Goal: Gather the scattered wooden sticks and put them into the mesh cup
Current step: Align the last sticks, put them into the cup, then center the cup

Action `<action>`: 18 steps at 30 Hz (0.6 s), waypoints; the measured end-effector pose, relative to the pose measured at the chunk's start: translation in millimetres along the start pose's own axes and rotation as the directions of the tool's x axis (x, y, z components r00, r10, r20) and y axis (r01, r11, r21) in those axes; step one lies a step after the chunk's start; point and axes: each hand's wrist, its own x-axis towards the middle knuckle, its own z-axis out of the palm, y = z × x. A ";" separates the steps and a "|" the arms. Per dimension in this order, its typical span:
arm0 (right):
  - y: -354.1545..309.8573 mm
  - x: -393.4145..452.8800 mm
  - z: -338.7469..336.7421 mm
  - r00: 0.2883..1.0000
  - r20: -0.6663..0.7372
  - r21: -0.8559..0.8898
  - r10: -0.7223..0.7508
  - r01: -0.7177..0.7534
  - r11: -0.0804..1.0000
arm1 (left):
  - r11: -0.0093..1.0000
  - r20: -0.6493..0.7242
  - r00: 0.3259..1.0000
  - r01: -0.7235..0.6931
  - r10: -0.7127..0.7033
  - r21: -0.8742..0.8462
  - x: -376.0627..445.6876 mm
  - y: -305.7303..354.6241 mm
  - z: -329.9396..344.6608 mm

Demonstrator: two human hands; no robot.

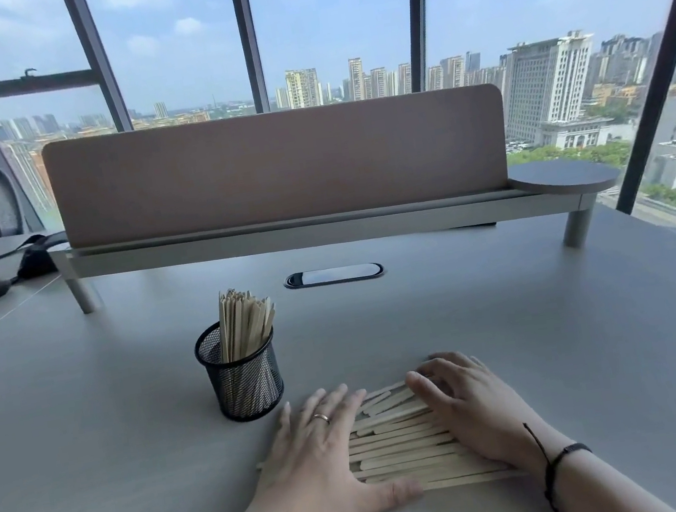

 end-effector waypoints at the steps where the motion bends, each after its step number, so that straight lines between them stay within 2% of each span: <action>1: -2.7 -1.3 -1.6 1.000 -0.008 0.038 -0.009 0.009 0.999 | 1.000 -0.004 1.000 -0.002 0.002 -0.003 0.5 -0.4 -0.1; 7: -2.2 -5.5 -6.4 0.998 0.007 -0.008 -0.066 0.066 0.998 | 1.000 -0.022 1.000 -0.013 0.013 -0.011 1.3 -3.7 -1.9; 14: -1.7 -7.9 -10.9 0.985 0.134 -0.150 -0.107 0.127 0.980 | 0.996 -0.020 0.999 0.039 -0.038 0.082 -9.4 -10.6 -9.8; 18: -3.8 -10.4 -8.8 0.959 0.275 -0.271 -0.072 0.149 0.951 | 0.986 0.077 0.992 0.086 -0.098 0.146 -11.3 -7.3 -4.6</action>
